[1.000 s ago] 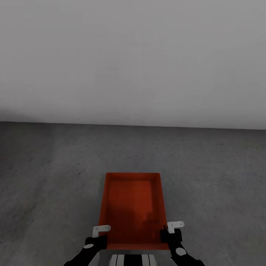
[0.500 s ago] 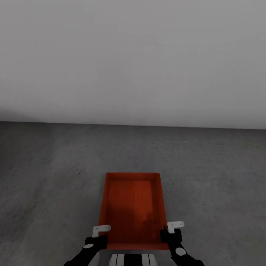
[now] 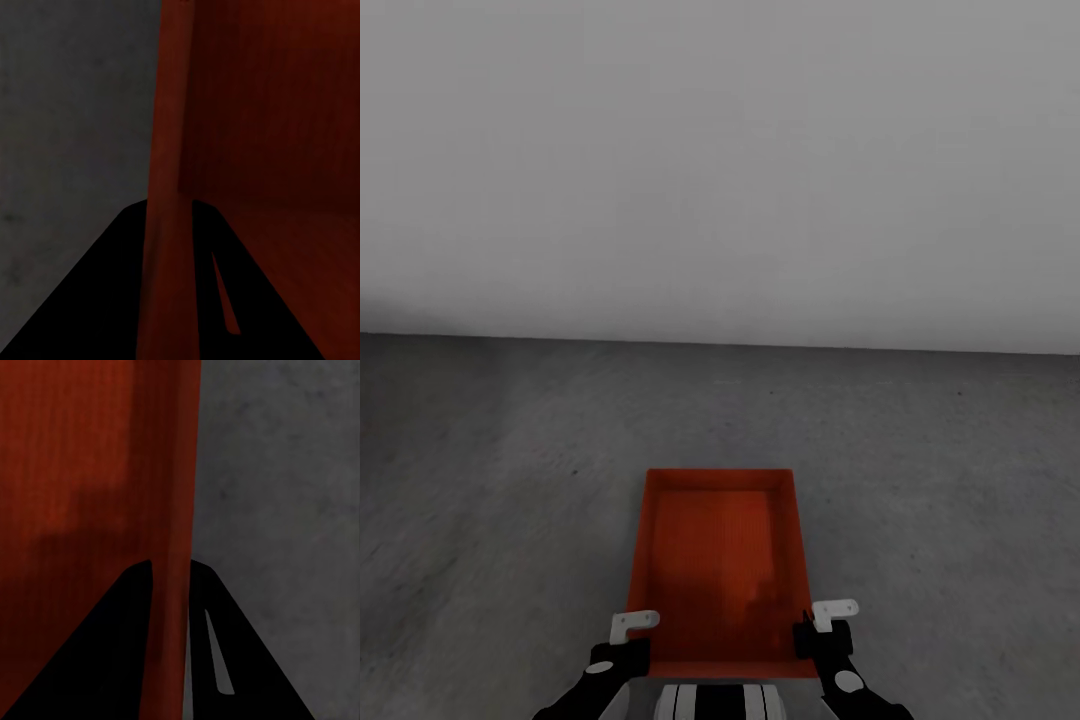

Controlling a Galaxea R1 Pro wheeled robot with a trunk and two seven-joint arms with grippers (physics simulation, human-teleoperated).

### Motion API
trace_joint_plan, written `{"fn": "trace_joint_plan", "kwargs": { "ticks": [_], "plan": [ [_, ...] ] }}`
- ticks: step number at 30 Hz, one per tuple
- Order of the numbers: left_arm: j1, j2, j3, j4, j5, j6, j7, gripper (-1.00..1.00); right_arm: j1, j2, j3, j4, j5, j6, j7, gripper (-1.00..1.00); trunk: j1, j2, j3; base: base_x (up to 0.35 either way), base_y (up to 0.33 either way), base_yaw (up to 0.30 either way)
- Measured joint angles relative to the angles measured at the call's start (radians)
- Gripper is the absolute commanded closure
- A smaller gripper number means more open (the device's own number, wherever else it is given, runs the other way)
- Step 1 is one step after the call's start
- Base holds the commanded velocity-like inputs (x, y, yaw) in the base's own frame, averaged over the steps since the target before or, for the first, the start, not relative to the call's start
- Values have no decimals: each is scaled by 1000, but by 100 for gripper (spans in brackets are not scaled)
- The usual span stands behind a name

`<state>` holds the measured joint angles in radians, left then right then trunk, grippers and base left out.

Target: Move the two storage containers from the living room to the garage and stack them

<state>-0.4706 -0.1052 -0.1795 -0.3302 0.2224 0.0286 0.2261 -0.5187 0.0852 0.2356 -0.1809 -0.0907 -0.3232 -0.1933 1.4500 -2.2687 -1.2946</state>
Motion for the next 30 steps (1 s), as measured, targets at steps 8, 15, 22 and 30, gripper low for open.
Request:
{"fn": "trace_joint_plan", "kwargs": {
  "ticks": [8, 15, 22, 30],
  "plan": [
    [0, 0, 0, 0, 0, 0, 0, 100, 0, 0, 0, 0, 0, 0, 0, 100, 0, 0, 0, 0, 0, 0],
    [0, 0, 0, 0, -2, 0, 0, 100, 0, 1, -12, 0, 12, 0, 2, 100, 0, 0, 0, 0, 0, 0],
    [1, -2, 34, 6, 0, 2, 23, -100, -1, -8, -26, -1, 15, -85, -38, -100, 24, 0, 0, 0, 0, 0],
    [1, -3, 35, 3, -1, 1, 22, -100, -1, -10, -25, -1, 16, -86, -34, -100, 24, 0, 0, 0, 0, 0]
  ]
}}
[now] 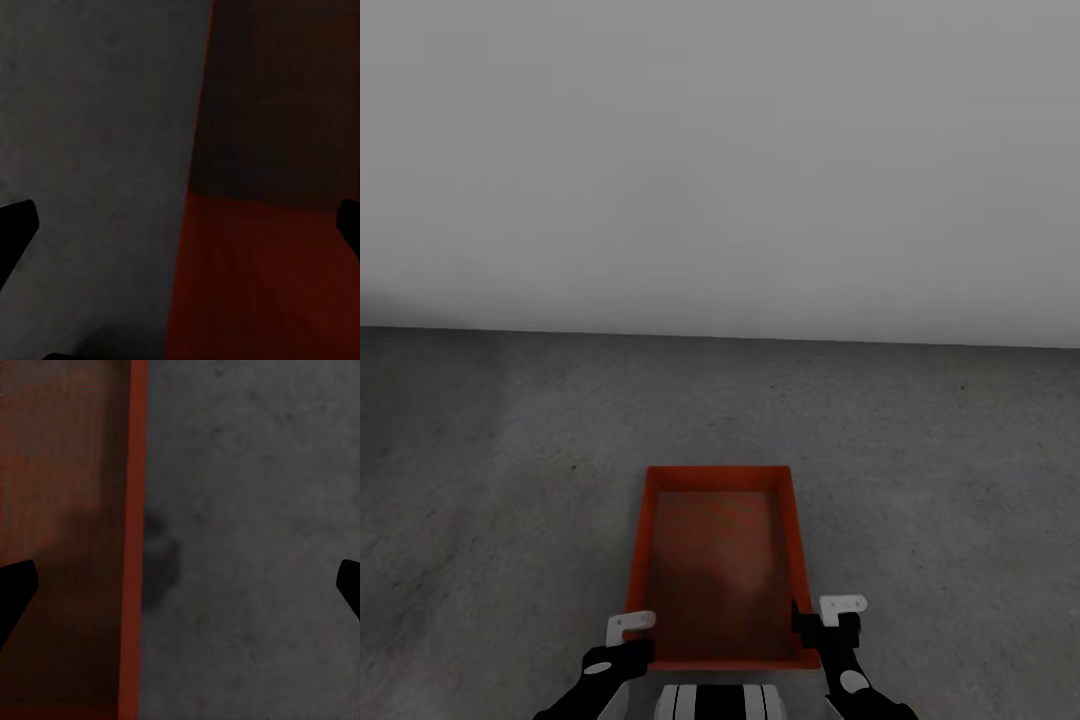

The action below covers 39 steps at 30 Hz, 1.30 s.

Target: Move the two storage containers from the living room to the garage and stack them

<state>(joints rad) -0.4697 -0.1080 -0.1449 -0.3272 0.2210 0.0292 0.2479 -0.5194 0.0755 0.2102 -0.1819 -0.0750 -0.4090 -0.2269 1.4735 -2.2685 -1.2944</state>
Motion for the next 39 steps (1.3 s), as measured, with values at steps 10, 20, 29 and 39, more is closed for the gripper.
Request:
{"fn": "trace_joint_plan", "kwargs": {
  "ticks": [10, 20, 29, 39],
  "plan": [
    [0, 0, 1, 0, 0, 0, 1, -100, 0, 1, 1, 0, 0, -1, 1, -100, 0, 0, 0, 0, 0, 0],
    [0, 0, 0, 2, 1, 1, 1, -100, 0, 1, 1, 0, 0, -1, 0, -100, -15, 28, 12, 0, 0, 0],
    [0, 0, 0, 2, 1, 1, 1, -100, 0, 1, 1, 0, -1, -1, 0, -100, -50, 91, 41, 0, 0, 0],
    [0, 0, 0, 2, 1, 1, 1, -100, 0, 1, 1, 0, -4, -1, 0, -100, -88, 161, 72, 0, 0, 0]
  ]
}}
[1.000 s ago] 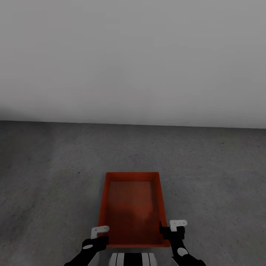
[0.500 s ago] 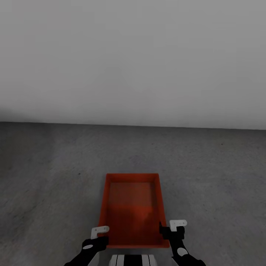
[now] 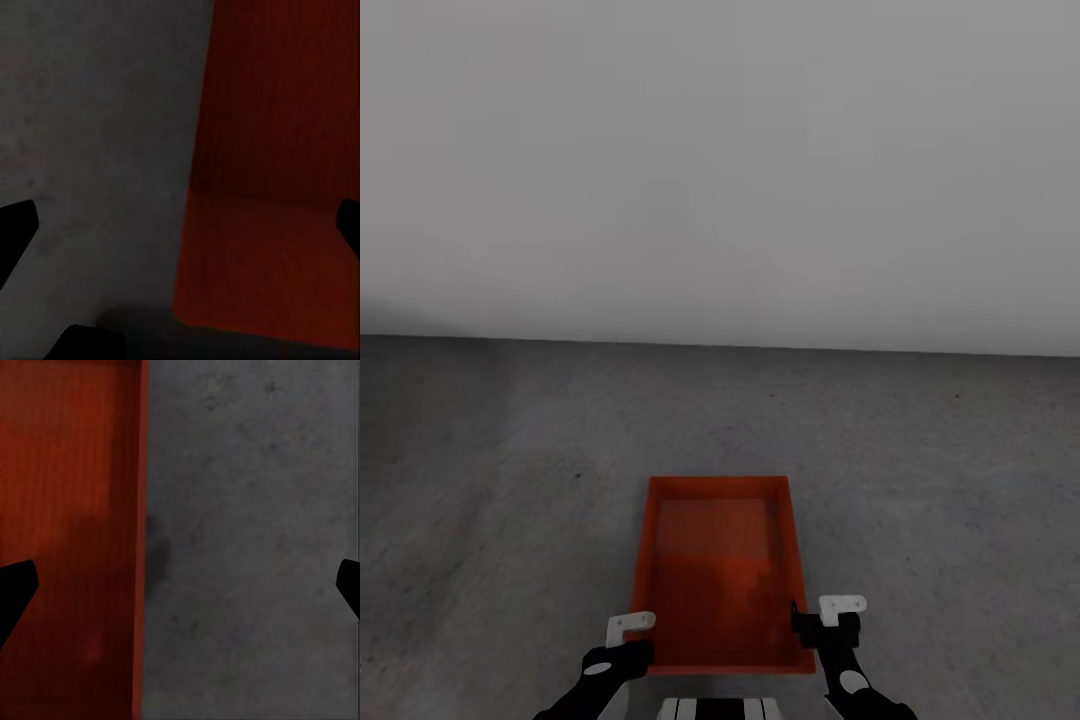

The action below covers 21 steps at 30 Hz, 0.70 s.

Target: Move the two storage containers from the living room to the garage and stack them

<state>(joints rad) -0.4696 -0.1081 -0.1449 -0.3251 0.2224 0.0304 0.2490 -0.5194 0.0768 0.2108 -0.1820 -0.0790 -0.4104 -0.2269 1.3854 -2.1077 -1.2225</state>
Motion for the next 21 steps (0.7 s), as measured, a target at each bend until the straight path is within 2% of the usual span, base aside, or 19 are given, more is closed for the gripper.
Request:
{"fn": "trace_joint_plan", "kwargs": {
  "ticks": [21],
  "plan": [
    [0, 0, 0, 0, 0, 0, 0, -100, 0, 0, 0, -1, -3, -1, 0, -100, -81, 147, 66, 0, 0, 0]
  ]
}}
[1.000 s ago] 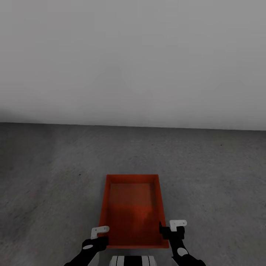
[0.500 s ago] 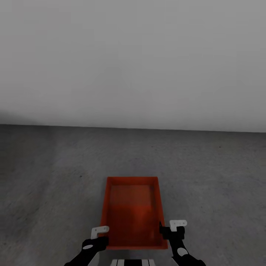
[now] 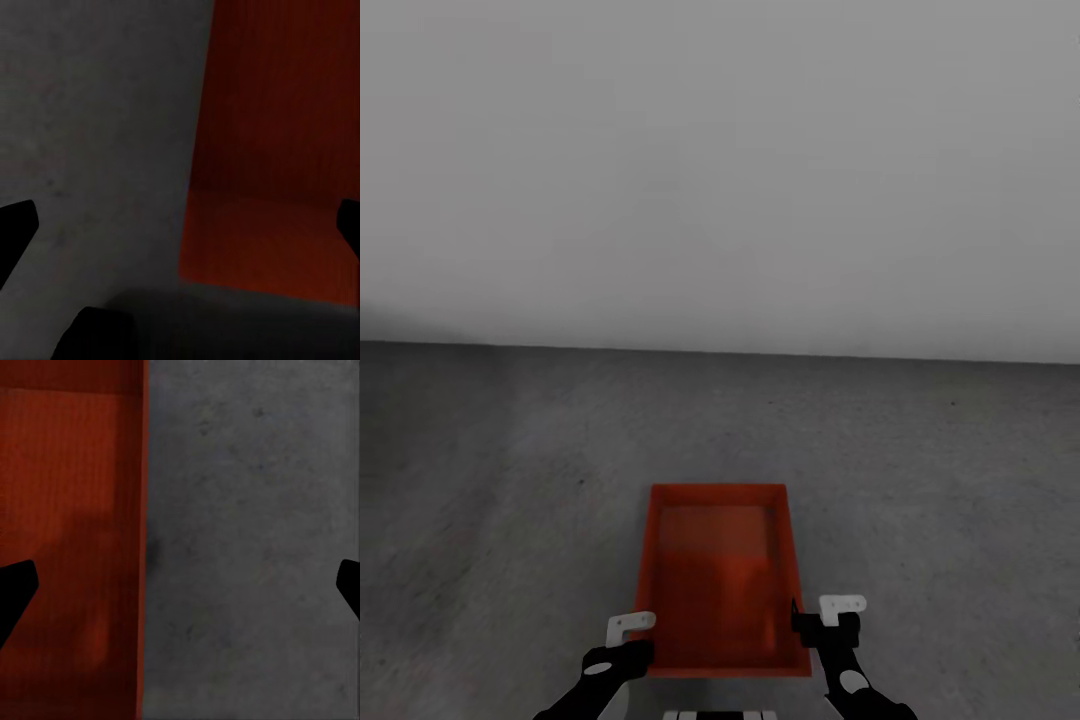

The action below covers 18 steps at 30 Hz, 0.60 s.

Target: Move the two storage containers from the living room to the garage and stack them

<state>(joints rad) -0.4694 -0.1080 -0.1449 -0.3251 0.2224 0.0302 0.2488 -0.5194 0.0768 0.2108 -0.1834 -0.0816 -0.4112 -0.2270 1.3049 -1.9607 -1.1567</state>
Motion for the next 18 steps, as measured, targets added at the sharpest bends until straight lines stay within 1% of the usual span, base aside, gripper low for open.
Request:
{"fn": "trace_joint_plan", "kwargs": {
  "ticks": [18],
  "plan": [
    [0, 0, 0, 0, 0, 0, 0, -100, 0, -3, -1, 1, -4, 0, -8, -100, -69, 126, 56, 0, 0, 0]
  ]
}}
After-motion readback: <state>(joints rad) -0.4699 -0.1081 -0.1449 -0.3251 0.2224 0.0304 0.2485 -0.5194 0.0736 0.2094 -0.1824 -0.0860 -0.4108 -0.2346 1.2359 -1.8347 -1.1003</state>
